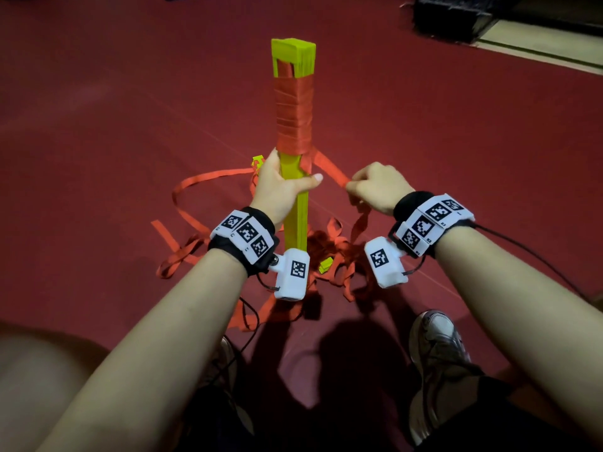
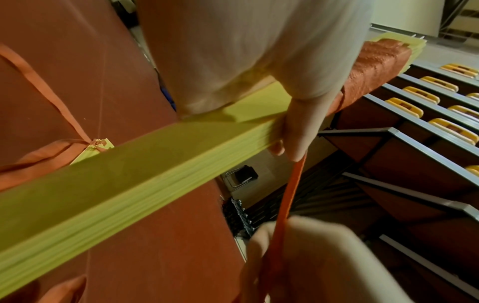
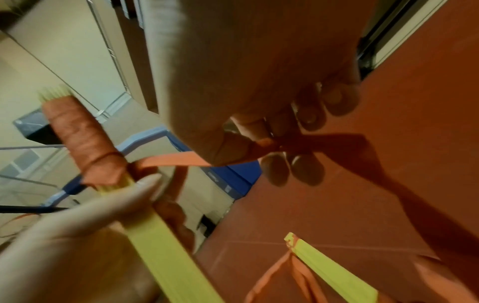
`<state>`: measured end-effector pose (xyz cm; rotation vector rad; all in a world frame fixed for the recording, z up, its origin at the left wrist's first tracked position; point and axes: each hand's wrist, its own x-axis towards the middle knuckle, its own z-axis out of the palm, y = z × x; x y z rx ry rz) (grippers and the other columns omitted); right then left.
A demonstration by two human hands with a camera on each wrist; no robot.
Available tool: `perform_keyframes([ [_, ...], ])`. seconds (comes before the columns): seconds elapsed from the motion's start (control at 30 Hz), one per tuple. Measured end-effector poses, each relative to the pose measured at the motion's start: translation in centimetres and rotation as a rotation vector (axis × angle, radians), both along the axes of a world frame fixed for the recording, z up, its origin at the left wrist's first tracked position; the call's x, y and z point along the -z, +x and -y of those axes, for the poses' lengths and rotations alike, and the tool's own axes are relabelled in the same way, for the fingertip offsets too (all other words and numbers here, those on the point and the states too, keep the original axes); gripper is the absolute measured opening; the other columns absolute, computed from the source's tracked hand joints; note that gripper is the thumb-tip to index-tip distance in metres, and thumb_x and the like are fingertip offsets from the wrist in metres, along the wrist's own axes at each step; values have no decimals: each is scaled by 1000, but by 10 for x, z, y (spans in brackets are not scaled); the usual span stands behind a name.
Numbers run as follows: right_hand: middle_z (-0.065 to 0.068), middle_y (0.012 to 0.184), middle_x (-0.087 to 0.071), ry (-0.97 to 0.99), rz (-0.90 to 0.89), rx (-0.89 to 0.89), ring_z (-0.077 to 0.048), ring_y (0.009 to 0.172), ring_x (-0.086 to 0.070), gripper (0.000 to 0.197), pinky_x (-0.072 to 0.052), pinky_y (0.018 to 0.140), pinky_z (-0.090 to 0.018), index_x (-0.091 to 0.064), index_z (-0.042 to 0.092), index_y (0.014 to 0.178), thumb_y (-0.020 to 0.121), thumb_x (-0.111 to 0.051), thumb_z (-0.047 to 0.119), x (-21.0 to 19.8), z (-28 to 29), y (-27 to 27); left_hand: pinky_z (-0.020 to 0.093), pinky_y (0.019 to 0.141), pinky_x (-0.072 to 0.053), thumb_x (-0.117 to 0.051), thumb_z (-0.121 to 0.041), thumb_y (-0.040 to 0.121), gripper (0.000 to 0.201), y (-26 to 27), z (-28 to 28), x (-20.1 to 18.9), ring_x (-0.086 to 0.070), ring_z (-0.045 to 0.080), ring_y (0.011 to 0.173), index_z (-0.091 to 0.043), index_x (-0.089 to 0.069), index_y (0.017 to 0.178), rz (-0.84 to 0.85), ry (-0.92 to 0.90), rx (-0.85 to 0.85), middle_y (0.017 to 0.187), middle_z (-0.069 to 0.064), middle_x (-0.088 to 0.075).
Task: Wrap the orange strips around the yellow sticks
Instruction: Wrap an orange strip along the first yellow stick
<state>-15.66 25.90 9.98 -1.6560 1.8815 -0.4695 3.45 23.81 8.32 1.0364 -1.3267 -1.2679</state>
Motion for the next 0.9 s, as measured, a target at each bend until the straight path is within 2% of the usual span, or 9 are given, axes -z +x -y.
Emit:
perform_keyframes([
  [0.1,-8,64,-71,163,111,20,-21,54,-68,33,-59,60,-28,-71,7,70,93,-57,25,21,-9,-6,34,98,-53,-75,13,78,44,0,1,-2,-71,20,106,-11,-56,110,-66,-6,34,107,4,-76],
  [0.2,-5,60,-65,274,134,11,-12,41,-57,28,-37,37,-14,-68,9,68,92,-57,15,32,-18,-6,30,87,-53,-75,11,79,49,-2,-1,-4,-70,16,91,-9,-54,117,-104,-6,42,96,3,-75],
  [0.37,-5,70,-67,387,-165,-75,-21,65,-60,19,-42,56,-24,-75,9,73,82,-58,11,43,-14,-13,29,85,-53,-78,7,75,38,-8,-1,-6,-65,9,78,-13,-61,103,-134,7,53,80,-8,-67],
  [0.5,-16,99,-70,281,-334,-119,-34,98,-66,23,-52,79,-35,-72,8,104,90,-55,14,38,-12,-12,34,90,-52,-79,-2,69,33,-7,0,-7,-64,14,80,-16,-59,91,-105,-5,71,80,-5,-66],
  [0.6,-11,106,-71,-42,21,-116,-26,103,-64,37,-50,90,-33,-71,14,105,78,-50,-1,17,-5,6,31,85,-53,-81,-1,69,32,-6,-1,3,-63,15,77,-13,-59,88,-51,26,126,79,-3,-66],
  [0.67,-9,84,-67,-149,521,-68,-19,76,-61,36,-51,70,-29,-68,15,85,59,-48,0,-1,-3,23,25,77,-52,-81,8,74,32,-8,-3,11,-63,12,72,-7,-58,91,3,60,180,77,-3,-66],
  [0.73,-11,67,-60,-156,837,-34,-16,56,-54,29,-44,56,-26,-65,11,70,53,-46,-1,-13,1,33,24,73,-52,-77,12,78,30,-11,-7,17,-63,11,69,-2,-57,96,43,103,209,76,-2,-67],
  [0.8,-6,58,-61,-141,874,-65,-13,49,-52,28,-43,51,-25,-65,9,65,62,-46,-11,-23,0,36,25,73,-53,-77,11,79,29,-11,-10,20,-64,12,70,1,-58,99,77,126,231,77,-1,-68],
  [0.9,8,59,-64,-170,695,-194,-4,51,-52,45,-42,52,-18,-68,12,75,72,-45,-26,-18,-2,31,32,81,-57,-83,5,73,35,-10,-11,22,-69,17,80,5,-63,102,79,144,218,88,12,-75],
])
